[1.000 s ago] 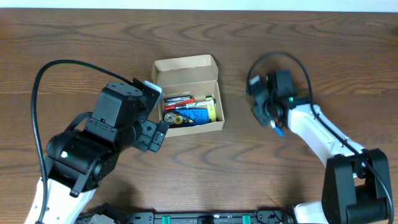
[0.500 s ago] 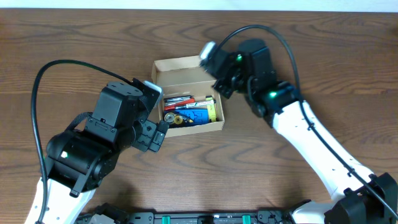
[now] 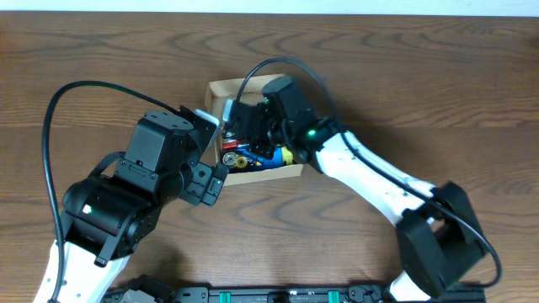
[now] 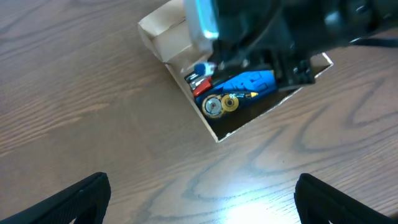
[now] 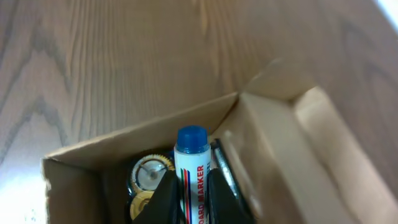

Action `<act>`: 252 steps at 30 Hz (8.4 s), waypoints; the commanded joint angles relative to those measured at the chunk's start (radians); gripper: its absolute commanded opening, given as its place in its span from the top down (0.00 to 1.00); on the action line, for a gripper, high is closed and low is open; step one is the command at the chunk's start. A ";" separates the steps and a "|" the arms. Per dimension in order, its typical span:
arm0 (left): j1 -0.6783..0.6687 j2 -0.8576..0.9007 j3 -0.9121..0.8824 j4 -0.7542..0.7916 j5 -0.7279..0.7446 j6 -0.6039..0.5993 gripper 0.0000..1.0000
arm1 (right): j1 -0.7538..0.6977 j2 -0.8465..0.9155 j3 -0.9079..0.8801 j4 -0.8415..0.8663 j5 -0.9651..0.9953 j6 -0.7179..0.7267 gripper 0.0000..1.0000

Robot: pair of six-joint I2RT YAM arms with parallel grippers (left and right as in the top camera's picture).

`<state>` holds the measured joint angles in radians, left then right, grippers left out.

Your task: Pack container

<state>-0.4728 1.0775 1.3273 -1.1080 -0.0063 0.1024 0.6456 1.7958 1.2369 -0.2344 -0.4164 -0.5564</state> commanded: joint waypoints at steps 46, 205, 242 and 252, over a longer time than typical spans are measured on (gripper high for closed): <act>0.003 -0.006 0.006 -0.096 -0.019 -0.005 0.05 | -0.119 -0.016 -0.003 -0.334 0.441 0.788 0.66; 0.462 0.645 0.006 0.543 1.035 -0.106 0.94 | -0.505 -0.098 -0.156 0.199 -0.510 0.935 0.98; 0.309 0.525 -0.271 0.342 0.649 -0.004 0.94 | -0.252 -0.335 -0.375 -0.249 -0.111 0.780 0.99; 0.309 0.341 -0.270 0.295 0.653 -0.103 0.94 | -0.252 -0.571 -0.309 -0.243 -0.072 0.780 0.99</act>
<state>-0.1646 1.5196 1.0622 -0.7914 0.6636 0.0471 0.3847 1.3228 0.8848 -0.4881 -0.5247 0.2127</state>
